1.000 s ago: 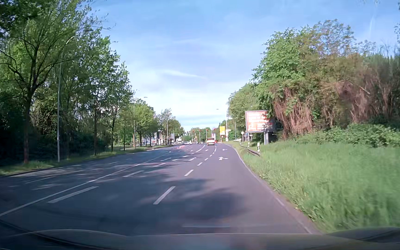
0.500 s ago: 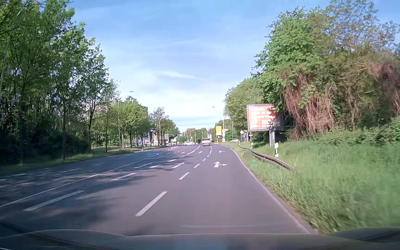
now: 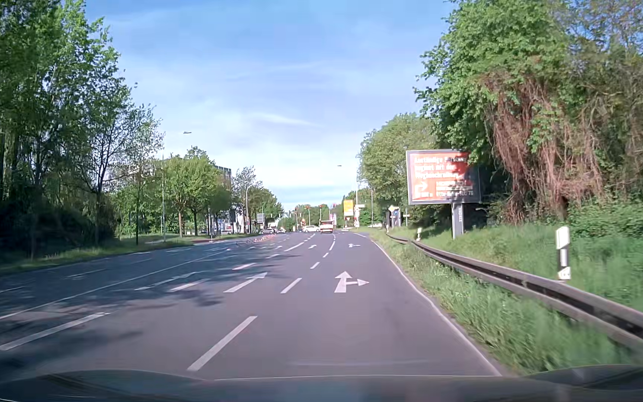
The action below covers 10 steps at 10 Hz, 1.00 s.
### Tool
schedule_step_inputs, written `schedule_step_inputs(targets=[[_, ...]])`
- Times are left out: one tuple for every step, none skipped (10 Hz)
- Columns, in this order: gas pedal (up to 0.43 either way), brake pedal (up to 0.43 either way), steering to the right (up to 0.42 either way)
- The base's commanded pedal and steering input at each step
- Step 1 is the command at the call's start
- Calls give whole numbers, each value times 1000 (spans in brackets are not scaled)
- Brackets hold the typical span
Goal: Follow the waypoints while adhering to traffic rules and regulations
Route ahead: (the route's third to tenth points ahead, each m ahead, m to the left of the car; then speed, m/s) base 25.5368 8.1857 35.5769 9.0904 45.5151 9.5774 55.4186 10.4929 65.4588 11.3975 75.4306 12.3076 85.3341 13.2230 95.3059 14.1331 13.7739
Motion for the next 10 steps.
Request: schedule_step_inputs(targets=[[0, 104, 3], [0, 116, 2], [0, 116, 3], [0, 122, 2], [0, 122, 2], [0, 128, 1], [0, 128, 0], [0, 128, 0], [0, 128, -1], [0, 128, -2]])
